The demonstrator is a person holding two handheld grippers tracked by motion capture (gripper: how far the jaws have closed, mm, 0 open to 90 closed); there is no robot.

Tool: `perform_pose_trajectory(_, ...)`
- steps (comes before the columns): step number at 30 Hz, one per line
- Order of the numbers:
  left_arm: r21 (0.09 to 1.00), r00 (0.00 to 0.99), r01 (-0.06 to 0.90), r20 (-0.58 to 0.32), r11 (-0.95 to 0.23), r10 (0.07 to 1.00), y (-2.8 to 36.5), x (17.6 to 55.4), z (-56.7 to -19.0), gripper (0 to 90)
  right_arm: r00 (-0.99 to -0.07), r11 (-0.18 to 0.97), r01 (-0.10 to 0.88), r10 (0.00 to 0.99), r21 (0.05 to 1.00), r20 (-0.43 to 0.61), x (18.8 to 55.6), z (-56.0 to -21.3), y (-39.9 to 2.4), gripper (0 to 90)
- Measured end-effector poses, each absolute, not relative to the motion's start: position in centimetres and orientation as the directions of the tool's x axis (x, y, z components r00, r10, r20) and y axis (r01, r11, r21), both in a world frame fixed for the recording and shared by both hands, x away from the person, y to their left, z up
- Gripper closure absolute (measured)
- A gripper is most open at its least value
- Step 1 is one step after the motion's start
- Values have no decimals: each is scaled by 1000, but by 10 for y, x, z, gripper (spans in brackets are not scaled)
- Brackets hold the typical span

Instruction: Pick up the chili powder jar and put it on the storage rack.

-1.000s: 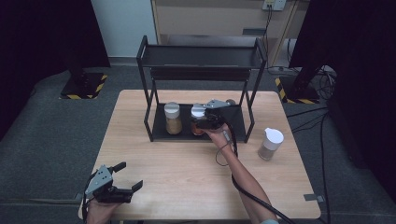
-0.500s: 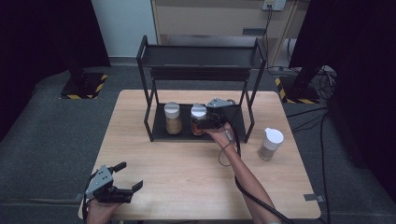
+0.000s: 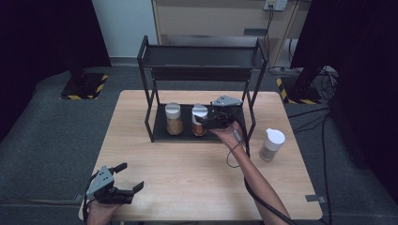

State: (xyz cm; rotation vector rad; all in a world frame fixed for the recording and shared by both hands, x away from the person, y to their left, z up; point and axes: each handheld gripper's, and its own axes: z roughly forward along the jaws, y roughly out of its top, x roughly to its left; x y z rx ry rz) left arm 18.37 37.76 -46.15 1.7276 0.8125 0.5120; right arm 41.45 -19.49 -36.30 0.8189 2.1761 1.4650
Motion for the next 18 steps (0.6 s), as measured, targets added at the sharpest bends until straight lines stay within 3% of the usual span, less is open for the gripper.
perform_pose_trajectory(18,951,672,262,-55,-167,739,377,183,-461,5,-800,333,190,598,923,-51,360,-319,-225,66)
